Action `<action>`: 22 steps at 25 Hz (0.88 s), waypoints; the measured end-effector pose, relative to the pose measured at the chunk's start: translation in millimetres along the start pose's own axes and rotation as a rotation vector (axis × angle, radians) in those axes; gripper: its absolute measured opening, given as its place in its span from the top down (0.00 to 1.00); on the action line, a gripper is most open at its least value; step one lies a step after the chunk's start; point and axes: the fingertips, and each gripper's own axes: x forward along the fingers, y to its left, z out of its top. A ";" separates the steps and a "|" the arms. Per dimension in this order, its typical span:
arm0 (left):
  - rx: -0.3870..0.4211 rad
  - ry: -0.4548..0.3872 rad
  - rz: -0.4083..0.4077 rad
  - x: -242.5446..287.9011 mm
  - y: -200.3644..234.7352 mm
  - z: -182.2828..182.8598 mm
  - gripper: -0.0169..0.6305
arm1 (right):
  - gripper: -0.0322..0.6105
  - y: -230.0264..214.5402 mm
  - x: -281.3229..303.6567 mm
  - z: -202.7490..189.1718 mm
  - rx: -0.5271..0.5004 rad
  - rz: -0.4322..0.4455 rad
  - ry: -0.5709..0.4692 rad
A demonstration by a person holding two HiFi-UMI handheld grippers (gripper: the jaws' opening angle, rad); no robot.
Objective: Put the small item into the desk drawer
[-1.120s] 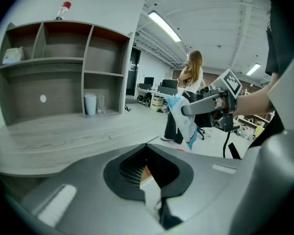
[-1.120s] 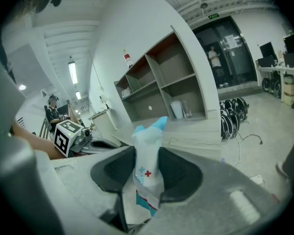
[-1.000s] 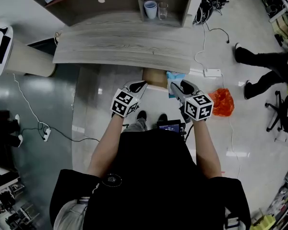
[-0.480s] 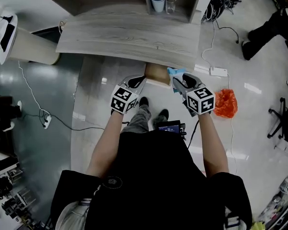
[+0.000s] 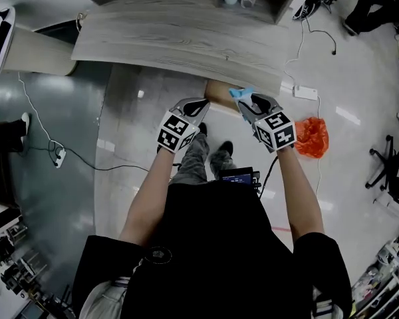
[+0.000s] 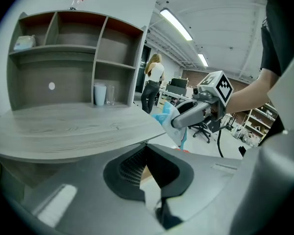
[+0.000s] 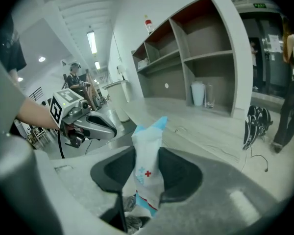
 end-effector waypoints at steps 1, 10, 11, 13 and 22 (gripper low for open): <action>-0.004 0.002 -0.004 1.5 1.2 -1.9 0.99 | 0.71 0.1 5.1 -1.5 -0.008 0.005 0.012; -0.035 0.021 -0.006 15.6 24.3 -26.5 0.99 | 0.71 -0.3 59.5 -22.9 -0.121 0.046 0.118; -0.037 0.023 -0.006 17.6 25.2 -28.1 0.99 | 0.71 -1.5 63.7 -25.5 -0.131 0.048 0.126; -0.039 0.027 -0.006 21.3 26.7 -31.8 0.99 | 0.71 -3.7 71.9 -30.8 -0.150 0.052 0.141; -0.052 0.046 -0.009 36.2 34.9 -57.2 0.99 | 0.71 4.9 110.3 -55.9 -0.254 0.088 0.206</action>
